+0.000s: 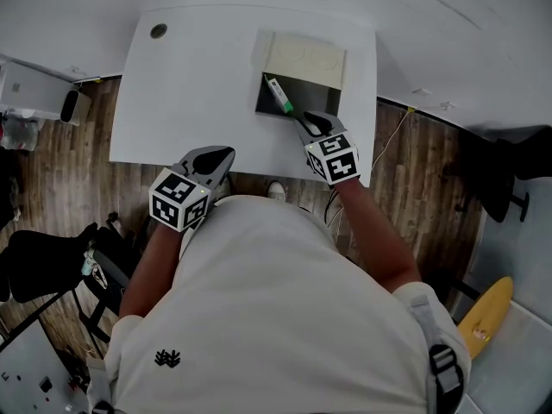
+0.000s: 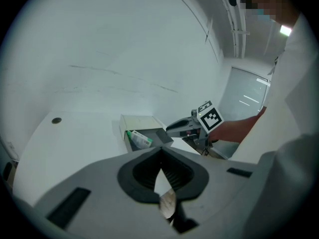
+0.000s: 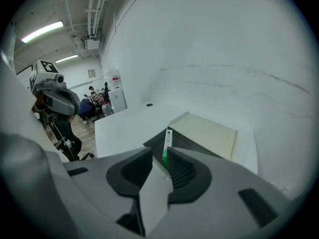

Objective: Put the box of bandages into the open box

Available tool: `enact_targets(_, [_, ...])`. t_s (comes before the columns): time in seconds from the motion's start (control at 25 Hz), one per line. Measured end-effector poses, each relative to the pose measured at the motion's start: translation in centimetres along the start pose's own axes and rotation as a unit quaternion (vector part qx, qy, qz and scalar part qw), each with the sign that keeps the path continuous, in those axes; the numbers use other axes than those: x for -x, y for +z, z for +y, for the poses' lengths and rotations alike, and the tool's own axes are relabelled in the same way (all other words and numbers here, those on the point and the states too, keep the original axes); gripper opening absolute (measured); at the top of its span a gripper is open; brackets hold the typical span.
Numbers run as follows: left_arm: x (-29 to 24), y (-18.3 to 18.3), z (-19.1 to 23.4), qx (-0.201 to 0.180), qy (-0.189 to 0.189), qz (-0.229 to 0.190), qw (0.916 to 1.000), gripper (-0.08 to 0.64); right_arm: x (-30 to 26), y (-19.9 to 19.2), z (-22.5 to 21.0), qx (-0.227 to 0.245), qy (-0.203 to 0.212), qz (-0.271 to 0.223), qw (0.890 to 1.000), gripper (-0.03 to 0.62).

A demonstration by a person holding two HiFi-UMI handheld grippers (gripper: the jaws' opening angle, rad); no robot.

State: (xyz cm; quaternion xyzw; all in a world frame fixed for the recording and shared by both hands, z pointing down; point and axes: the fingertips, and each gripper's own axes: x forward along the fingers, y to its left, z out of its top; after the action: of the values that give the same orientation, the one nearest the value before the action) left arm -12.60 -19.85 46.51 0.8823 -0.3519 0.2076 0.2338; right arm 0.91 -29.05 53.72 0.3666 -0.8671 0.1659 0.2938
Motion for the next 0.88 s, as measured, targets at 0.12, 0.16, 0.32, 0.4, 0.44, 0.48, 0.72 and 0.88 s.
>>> enact_targets(0.12, [-0.3,0.1,-0.6,0.011,0.001,-0.006,0.9999,0.006,1.5,-0.2,0.4,-0.004,0.007,-0.01,1.0,0.061])
enact_targets(0.16, [-0.5,0.1,-0.8,0.013,0.003,-0.008,0.9999,0.006,2.0,-0.4,0.7,-0.005,0.011,-0.013,1.0,0.049])
enact_targets(0.32, [-1.0,-0.4,-1.6,0.021,0.013,-0.011,0.9996,0.006,3.5,-1.7,1.8,-0.005,0.026,-0.014,1.0,0.023])
enact_targets(0.4, [-1.2,-0.7,-2.1,0.033,0.014,-0.015,0.9992,0.006,4.2,-2.5,2.3,-0.004,0.034,-0.012,0.999,0.018])
enact_targets(0.44, [-1.3,-0.9,-2.5,0.04,0.014,-0.017,0.999,0.006,4.5,-2.9,2.5,-0.004,0.038,-0.01,0.999,0.017])
enact_targets(0.48, [-1.4,-1.0,-2.8,0.045,0.014,-0.018,0.9987,0.006,4.9,-3.3,2.7,-0.003,0.042,-0.009,0.999,0.017])
enact_targets(0.72, [-2.4,-1.8,-4.5,0.047,0.012,-0.009,0.9988,0.006,7.2,-4.4,2.8,-0.01,0.054,-0.018,0.998,0.011])
enact_targets(0.88, [-3.0,-1.8,-5.7,0.047,0.003,-0.006,0.9988,0.006,8.6,-5.4,2.8,-0.017,0.055,-0.02,0.998,0.009])
